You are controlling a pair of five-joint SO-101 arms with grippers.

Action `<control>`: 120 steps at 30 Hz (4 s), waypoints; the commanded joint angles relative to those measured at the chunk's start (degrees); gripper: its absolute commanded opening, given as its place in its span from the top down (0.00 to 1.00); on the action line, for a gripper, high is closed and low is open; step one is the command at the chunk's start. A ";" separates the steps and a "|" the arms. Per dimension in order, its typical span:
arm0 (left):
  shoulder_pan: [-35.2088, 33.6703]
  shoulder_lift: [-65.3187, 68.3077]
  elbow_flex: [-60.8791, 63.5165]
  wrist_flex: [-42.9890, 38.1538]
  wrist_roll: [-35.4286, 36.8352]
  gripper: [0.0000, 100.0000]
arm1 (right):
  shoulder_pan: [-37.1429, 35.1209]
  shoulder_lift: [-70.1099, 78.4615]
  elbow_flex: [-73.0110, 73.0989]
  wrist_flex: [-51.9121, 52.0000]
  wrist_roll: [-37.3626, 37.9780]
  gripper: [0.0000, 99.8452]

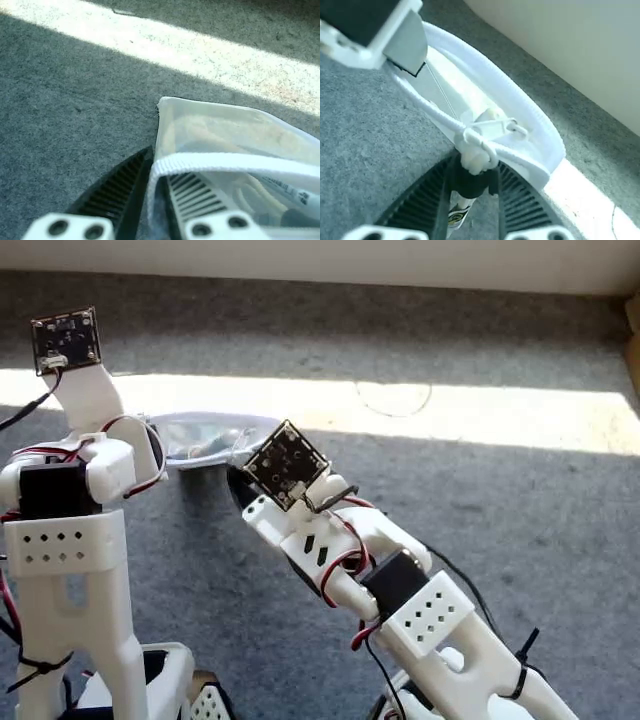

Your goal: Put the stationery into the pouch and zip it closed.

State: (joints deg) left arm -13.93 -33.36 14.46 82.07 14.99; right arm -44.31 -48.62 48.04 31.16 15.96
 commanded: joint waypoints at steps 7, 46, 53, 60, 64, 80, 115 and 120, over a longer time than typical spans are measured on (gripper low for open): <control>-0.66 0.40 0.31 -0.62 -3.25 0.78 | 1.71 -12.53 -0.66 15.25 8.44 0.99; 29.41 0.04 0.13 -14.77 -6.33 0.73 | 1.63 -45.23 27.82 23.52 11.96 0.99; 34.95 0.40 0.31 -16.09 -12.48 0.72 | 1.63 -47.60 29.58 23.78 11.96 0.99; 41.98 0.48 0.31 -16.26 -19.60 0.72 | 1.54 -49.63 31.43 23.87 12.31 0.99; 43.12 0.04 -0.22 -16.26 -21.63 0.72 | 1.54 -50.07 31.34 23.87 12.31 0.99; 37.76 -0.04 -12.88 -8.35 -23.91 0.72 | 1.98 -50.07 30.81 26.77 12.31 0.99; 41.63 -25.89 26.07 -18.29 -36.48 0.72 | 16.22 -50.07 13.76 34.77 11.87 0.99; 44.44 -27.30 29.41 -18.64 -39.03 0.72 | 16.22 -49.98 10.77 35.03 11.87 0.99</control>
State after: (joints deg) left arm 27.82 -59.03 43.12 65.10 -22.20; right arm -28.75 -98.11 64.40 66.42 27.91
